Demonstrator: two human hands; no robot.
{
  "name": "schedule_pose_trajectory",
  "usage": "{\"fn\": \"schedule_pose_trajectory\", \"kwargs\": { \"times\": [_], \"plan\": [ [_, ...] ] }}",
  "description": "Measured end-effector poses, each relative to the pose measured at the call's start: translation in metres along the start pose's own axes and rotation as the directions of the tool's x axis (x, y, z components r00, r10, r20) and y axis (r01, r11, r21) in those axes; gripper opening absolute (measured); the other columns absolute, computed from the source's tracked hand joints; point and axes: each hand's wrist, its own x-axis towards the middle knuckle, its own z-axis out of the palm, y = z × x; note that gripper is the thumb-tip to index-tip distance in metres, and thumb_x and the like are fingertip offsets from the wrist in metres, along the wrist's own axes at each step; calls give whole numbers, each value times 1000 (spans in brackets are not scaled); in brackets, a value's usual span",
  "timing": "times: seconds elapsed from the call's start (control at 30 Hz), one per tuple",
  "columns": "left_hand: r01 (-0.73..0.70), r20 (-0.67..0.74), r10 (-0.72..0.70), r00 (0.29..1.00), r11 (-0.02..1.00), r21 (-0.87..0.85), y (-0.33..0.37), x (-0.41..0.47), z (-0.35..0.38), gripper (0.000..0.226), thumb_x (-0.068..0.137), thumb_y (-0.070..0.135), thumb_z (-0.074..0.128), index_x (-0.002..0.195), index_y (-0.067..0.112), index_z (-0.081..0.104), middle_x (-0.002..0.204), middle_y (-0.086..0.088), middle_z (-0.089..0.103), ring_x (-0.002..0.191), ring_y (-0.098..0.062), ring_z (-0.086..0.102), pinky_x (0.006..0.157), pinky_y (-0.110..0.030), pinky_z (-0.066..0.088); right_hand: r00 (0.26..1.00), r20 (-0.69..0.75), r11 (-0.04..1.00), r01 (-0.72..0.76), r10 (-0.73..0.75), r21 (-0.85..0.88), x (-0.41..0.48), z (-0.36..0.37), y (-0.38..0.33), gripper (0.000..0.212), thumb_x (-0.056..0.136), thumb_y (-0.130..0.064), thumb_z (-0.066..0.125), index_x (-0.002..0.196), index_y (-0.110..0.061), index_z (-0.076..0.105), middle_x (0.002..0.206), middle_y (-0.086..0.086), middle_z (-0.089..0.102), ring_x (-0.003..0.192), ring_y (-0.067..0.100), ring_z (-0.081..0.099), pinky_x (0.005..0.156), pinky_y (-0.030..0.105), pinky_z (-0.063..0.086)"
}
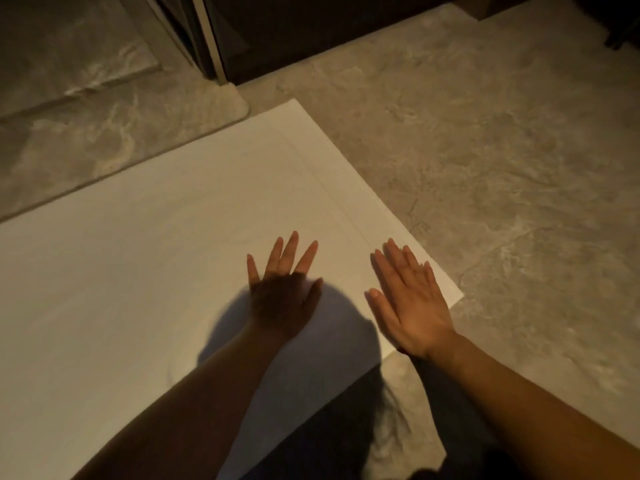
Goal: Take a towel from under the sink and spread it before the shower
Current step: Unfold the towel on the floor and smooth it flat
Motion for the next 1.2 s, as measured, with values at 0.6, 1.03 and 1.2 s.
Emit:
{"fn": "schedule_pose_trajectory", "kwargs": {
  "times": [0.6, 1.03, 1.2],
  "plan": [
    [364, -66, -369, 927, 929, -69, -121, -219, -16, 67, 92, 51, 30, 148, 34, -1, 158, 0, 6, 144, -21, 3, 109, -65, 20, 877, 74, 871, 455, -474, 184, -25, 66, -229, 65, 88, -54, 20, 148, -27, 14, 154, -10, -2, 141, 12, -10, 114, 41, -9],
    [348, -54, -348, 936, 938, -8, -145, -230, -5, 62, 92, 49, 33, 149, 32, 14, 158, -3, 12, 145, -22, 5, 113, -53, 3, 872, 189, 889, 457, -452, 20, -26, 86, -237, 64, 91, -56, 16, 147, -34, -6, 152, -10, -20, 140, 13, -24, 110, 42, -23],
    [341, -81, -342, 936, 940, -26, -155, -239, -21, 62, 92, 48, 30, 148, 27, 13, 156, -5, 18, 144, -23, 9, 113, -56, 9, 870, 172, 887, 457, -461, 69, -29, 83, -265, 66, 92, -54, 21, 145, -32, -12, 151, -10, -22, 140, 13, -25, 110, 43, -23]
  ]
}}
